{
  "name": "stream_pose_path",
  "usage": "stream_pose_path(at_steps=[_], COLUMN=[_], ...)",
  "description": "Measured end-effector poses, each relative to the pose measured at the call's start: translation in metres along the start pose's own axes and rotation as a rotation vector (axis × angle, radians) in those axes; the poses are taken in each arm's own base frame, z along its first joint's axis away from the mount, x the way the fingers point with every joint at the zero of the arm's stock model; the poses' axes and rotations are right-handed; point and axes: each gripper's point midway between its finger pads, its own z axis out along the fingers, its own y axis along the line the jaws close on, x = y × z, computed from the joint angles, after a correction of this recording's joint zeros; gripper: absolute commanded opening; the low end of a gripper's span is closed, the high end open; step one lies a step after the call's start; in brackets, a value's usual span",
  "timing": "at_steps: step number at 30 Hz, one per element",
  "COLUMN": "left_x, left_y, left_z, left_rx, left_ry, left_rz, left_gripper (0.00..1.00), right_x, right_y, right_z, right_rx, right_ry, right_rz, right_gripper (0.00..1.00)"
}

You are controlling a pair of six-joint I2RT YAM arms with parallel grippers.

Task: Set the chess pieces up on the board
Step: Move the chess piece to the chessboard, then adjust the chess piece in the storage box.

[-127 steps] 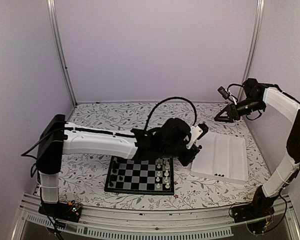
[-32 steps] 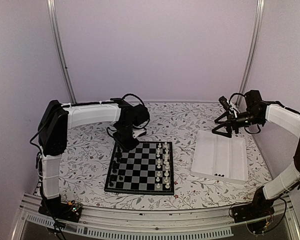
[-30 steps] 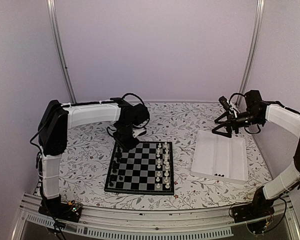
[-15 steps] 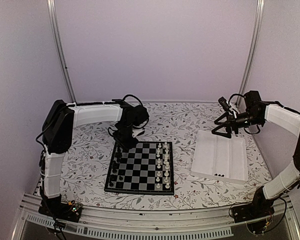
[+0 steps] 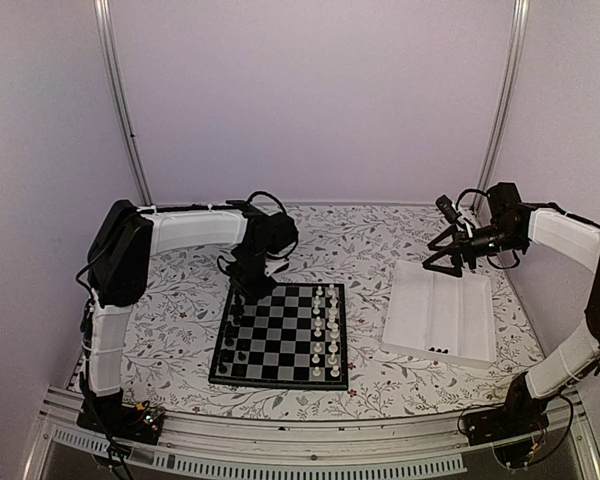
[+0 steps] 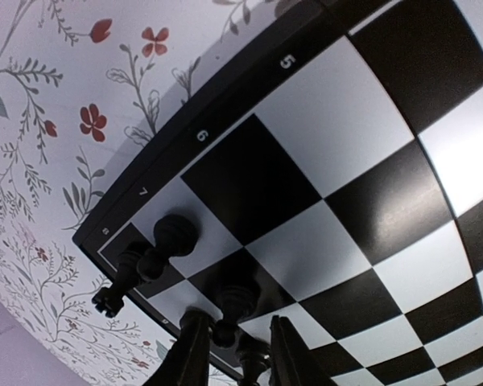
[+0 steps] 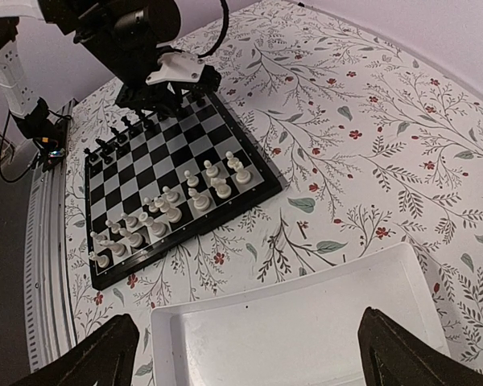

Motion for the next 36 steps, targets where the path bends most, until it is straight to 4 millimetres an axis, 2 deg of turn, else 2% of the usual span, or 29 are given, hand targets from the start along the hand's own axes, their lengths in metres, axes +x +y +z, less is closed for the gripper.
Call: stream_pose_path(at_steps=[5,9,11,14,16,18,20,22,25,27,31,36], left_x=[-0.005,-0.018,-0.025,-0.035,-0.042,-0.051,-0.055,-0.060,-0.067,-0.069,-0.078,-0.082], left_y=[0.002,0.003,0.004,-0.003,-0.013,-0.033,-0.056,-0.083,-0.123,-0.138,-0.151,-0.156], left_z=[-0.006,-0.027,-0.047,-0.092,-0.123,-0.157,-0.180,-0.196,-0.199,-0.193,-0.182,-0.179], left_rx=[-0.005,-0.010,-0.021,-0.032,-0.037,-0.034,-0.015,0.024,0.088,0.118,0.153,0.169], left_ry=[-0.016,-0.073,-0.124,-0.249,-0.349,-0.479,-0.586,-0.680,-0.756,-0.766,-0.770,-0.775], left_rz=[-0.009,-0.018,-0.018,0.001,0.032,0.076,0.118,0.152,0.199,0.214,0.209,0.201], left_gripper=[0.34,0.35,0.36,0.38,0.38,0.39,0.39,0.39,0.39,0.39,0.39,0.39], right_x=[0.003,0.004,-0.003,-0.018,-0.022,-0.018,-0.004,0.022,0.072,0.109,0.158,0.192], right_y=[-0.006,-0.023,-0.032,-0.037,-0.036,-0.033,-0.030,-0.026,-0.011,0.003,0.026,0.036], right_z=[-0.001,-0.010,-0.023,-0.045,-0.053,-0.054,-0.050,-0.042,-0.031,-0.025,-0.020,-0.012], right_rx=[0.033,0.171,0.276,0.401,0.425,0.412,0.380,0.331,0.250,0.191,0.130,0.102], right_ry=[0.023,0.070,0.079,0.060,0.063,0.095,0.150,0.226,0.339,0.424,0.570,0.697], right_rz=[0.002,-0.008,-0.037,-0.082,-0.109,-0.138,-0.154,-0.162,-0.161,-0.160,-0.214,-0.296], right_gripper=[0.99,0.99,0.99,0.96,0.85,0.74,0.66,0.63,0.62,0.61,0.60,0.61])
